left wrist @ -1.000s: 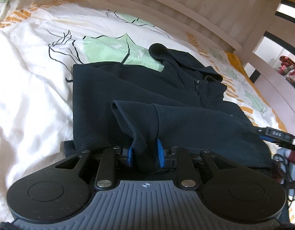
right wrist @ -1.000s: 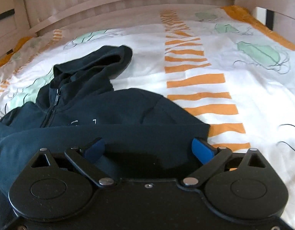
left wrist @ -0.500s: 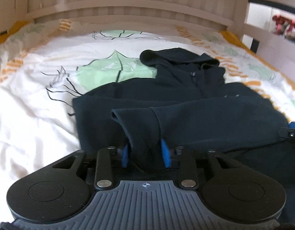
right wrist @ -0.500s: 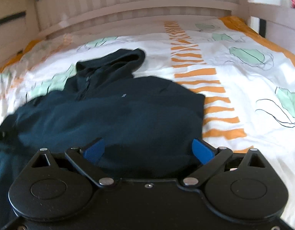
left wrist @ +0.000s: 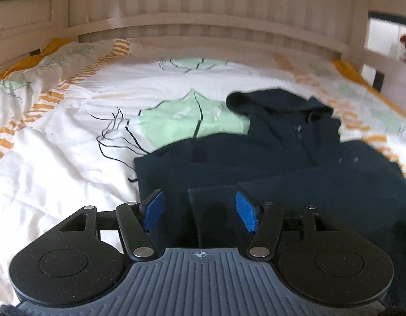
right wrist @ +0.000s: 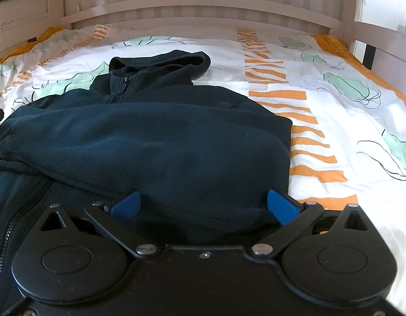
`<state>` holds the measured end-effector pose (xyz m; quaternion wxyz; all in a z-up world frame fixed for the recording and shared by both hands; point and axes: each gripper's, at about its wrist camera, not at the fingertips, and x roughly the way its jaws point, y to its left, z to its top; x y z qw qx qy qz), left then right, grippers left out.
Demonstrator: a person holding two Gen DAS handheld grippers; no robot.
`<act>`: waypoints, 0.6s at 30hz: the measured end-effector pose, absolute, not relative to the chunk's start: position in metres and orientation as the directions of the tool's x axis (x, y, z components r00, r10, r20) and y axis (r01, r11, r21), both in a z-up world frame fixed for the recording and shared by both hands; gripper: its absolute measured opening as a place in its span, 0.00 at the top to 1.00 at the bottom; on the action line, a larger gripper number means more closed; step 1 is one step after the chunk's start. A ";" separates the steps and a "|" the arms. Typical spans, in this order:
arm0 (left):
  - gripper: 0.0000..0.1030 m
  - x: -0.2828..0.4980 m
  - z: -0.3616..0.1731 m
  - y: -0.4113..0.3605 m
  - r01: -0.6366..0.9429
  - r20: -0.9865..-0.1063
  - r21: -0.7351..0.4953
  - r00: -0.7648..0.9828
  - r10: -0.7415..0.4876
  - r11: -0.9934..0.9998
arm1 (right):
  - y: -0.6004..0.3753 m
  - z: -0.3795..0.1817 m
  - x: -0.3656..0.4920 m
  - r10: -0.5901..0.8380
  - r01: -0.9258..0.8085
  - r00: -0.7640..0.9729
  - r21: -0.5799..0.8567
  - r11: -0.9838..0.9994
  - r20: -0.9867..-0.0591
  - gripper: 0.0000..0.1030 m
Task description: Fold large clothes
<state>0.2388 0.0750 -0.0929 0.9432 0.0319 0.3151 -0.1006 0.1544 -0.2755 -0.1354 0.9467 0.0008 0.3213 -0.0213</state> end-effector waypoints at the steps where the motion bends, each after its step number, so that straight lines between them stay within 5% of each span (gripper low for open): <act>1: 0.44 0.242 -0.099 0.072 0.206 -0.615 0.003 0.772 -0.161 0.979 | -0.275 -0.136 0.154 -0.041 0.041 0.793 -0.013 0.999 -0.608 0.01; 18: 0.25 0.242 -0.135 0.075 0.167 -0.606 -0.024 0.782 -0.147 0.986 | -0.270 -0.143 0.152 -0.057 0.045 0.810 -0.036 0.998 -0.584 0.01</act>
